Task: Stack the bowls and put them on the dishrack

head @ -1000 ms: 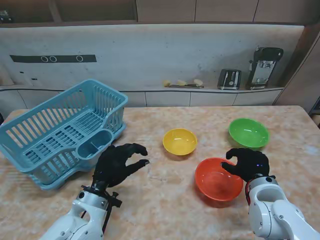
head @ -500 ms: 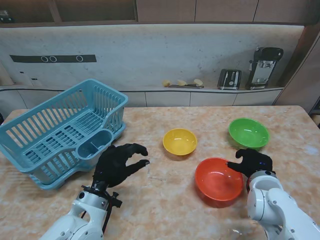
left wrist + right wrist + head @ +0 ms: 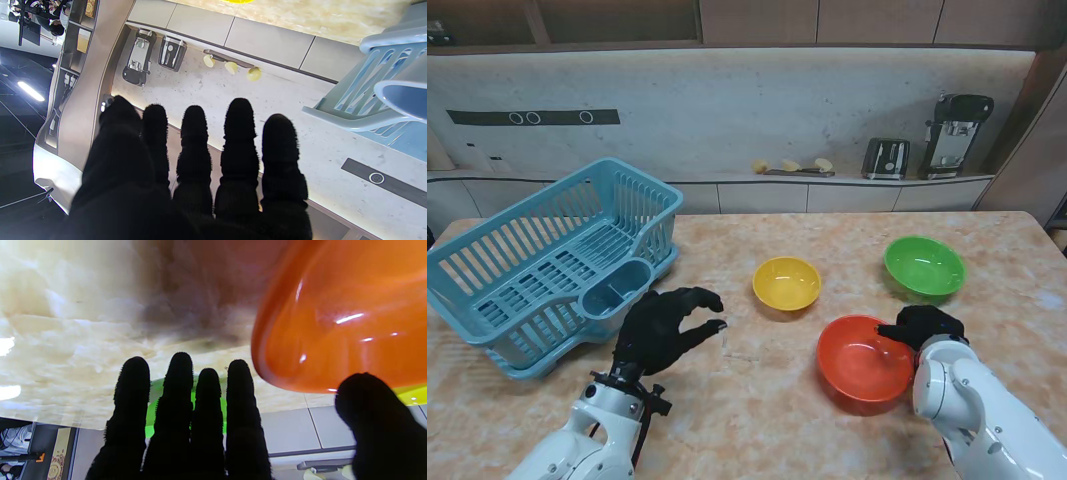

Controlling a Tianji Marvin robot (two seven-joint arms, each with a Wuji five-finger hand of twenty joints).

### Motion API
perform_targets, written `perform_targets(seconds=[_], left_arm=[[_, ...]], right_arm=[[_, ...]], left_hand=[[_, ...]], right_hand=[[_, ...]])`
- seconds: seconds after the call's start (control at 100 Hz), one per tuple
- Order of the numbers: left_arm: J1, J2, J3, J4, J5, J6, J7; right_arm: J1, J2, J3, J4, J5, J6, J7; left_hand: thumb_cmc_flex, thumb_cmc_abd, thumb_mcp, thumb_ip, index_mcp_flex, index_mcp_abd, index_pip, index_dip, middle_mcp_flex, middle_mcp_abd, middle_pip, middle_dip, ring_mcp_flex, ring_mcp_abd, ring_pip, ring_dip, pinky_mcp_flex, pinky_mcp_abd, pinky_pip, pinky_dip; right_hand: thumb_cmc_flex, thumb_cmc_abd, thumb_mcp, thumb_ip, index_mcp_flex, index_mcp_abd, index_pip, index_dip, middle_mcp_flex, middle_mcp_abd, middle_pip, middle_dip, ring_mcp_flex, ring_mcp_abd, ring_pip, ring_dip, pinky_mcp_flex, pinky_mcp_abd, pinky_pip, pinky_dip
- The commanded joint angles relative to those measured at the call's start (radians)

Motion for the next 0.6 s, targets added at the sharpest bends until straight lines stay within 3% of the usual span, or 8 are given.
perform_targets(seconds=[0.0,0.12,0.26,0.34,0.41,0.46,0.49,0.59], left_arm=[[0.008,-0.003,0.001,-0.01,0.0,0.001,-0.013],[0.009,-0.003,0.001,-0.011,0.0,0.002,-0.014],[0.008,-0.003,0.0,-0.011,-0.001,0.003,-0.015],[0.008,-0.002,0.0,-0.012,-0.001,0.003,-0.017],[0.008,-0.002,0.0,-0.012,-0.001,0.004,-0.018],[0.008,-0.002,0.0,-0.012,-0.001,0.004,-0.018],[0.008,-0.002,-0.001,-0.012,-0.001,0.003,-0.018],[0.006,-0.003,-0.002,-0.009,0.001,0.001,-0.014]], right_arm=[[0.008,-0.002,-0.009,0.016,0.014,0.002,0.027],[0.031,0.004,-0.028,0.037,0.024,0.006,0.057],[0.056,0.001,-0.044,0.067,0.082,0.007,0.048],[0.068,-0.003,-0.05,0.082,0.116,0.004,0.038],[0.077,-0.005,-0.054,0.093,0.143,0.0,0.033],[0.082,-0.005,-0.056,0.099,0.158,-0.004,0.034],[0.085,-0.006,-0.057,0.102,0.167,-0.005,0.035],[0.092,-0.008,-0.06,0.11,0.183,-0.009,0.029]], left_hand=[[0.008,0.032,-0.016,-0.004,0.024,-0.014,0.0,0.013,0.017,0.002,-0.019,0.009,0.013,0.013,-0.003,-0.006,-0.006,0.015,0.0,0.004],[0.007,0.033,-0.016,-0.004,0.024,-0.016,0.0,0.013,0.018,0.001,-0.019,0.009,0.013,0.012,-0.003,-0.006,-0.006,0.015,0.0,0.005],[0.006,0.032,-0.017,-0.004,0.023,-0.016,-0.001,0.013,0.018,0.002,-0.019,0.009,0.013,0.013,-0.003,-0.005,-0.006,0.017,0.0,0.005],[0.008,0.032,-0.016,-0.004,0.023,-0.016,-0.001,0.013,0.018,0.002,-0.019,0.009,0.013,0.012,-0.003,-0.005,-0.006,0.017,0.0,0.005],[0.007,0.032,-0.017,-0.004,0.024,-0.017,0.0,0.014,0.019,0.0,-0.018,0.009,0.014,0.014,-0.003,-0.005,-0.007,0.016,0.0,0.004],[0.008,0.032,-0.016,-0.003,0.025,-0.015,0.0,0.014,0.019,0.0,-0.019,0.009,0.015,0.014,-0.002,-0.005,-0.008,0.017,-0.001,0.004],[0.007,0.033,-0.017,-0.004,0.025,-0.016,0.0,0.014,0.019,0.001,-0.019,0.009,0.014,0.014,-0.002,-0.005,-0.008,0.017,-0.001,0.004],[0.007,0.033,-0.017,-0.004,0.024,-0.016,-0.001,0.013,0.019,0.001,-0.019,0.009,0.014,0.012,-0.002,-0.005,-0.006,0.018,0.0,0.005]], right_hand=[[-0.012,0.011,0.018,-0.008,0.027,-0.007,0.023,0.02,0.026,0.01,0.03,0.021,0.023,0.001,0.044,0.041,0.024,-0.016,0.045,-0.002],[0.05,0.001,0.014,0.0,0.058,-0.037,0.07,0.056,0.065,-0.007,0.08,0.05,0.062,-0.02,0.13,0.085,0.083,-0.035,0.094,-0.019],[0.18,-0.007,-0.012,0.03,0.115,-0.083,0.136,0.095,0.139,-0.023,0.155,0.087,0.135,-0.054,0.275,0.157,0.216,-0.086,0.175,-0.042],[0.273,-0.093,0.022,-0.005,0.104,-0.138,0.267,0.025,0.178,-0.039,0.197,0.105,0.178,-0.078,0.339,0.185,0.285,-0.118,0.214,-0.066],[0.352,-0.149,0.038,-0.011,0.073,-0.194,0.397,-0.039,0.206,-0.06,0.222,0.117,0.206,-0.098,0.372,0.196,0.322,-0.133,0.229,-0.075],[0.391,-0.158,0.049,-0.006,0.075,-0.215,0.419,-0.039,0.217,-0.068,0.232,0.123,0.217,-0.108,0.381,0.199,0.334,-0.14,0.231,-0.076],[0.425,-0.159,0.046,0.004,0.074,-0.227,0.433,-0.041,0.224,-0.073,0.224,0.187,0.222,-0.114,0.385,0.201,0.342,-0.143,0.229,-0.075],[0.498,-0.17,0.062,0.017,0.086,-0.254,0.45,-0.022,0.252,-0.084,0.229,0.237,0.243,-0.131,0.411,0.211,0.368,-0.154,0.244,-0.066]])
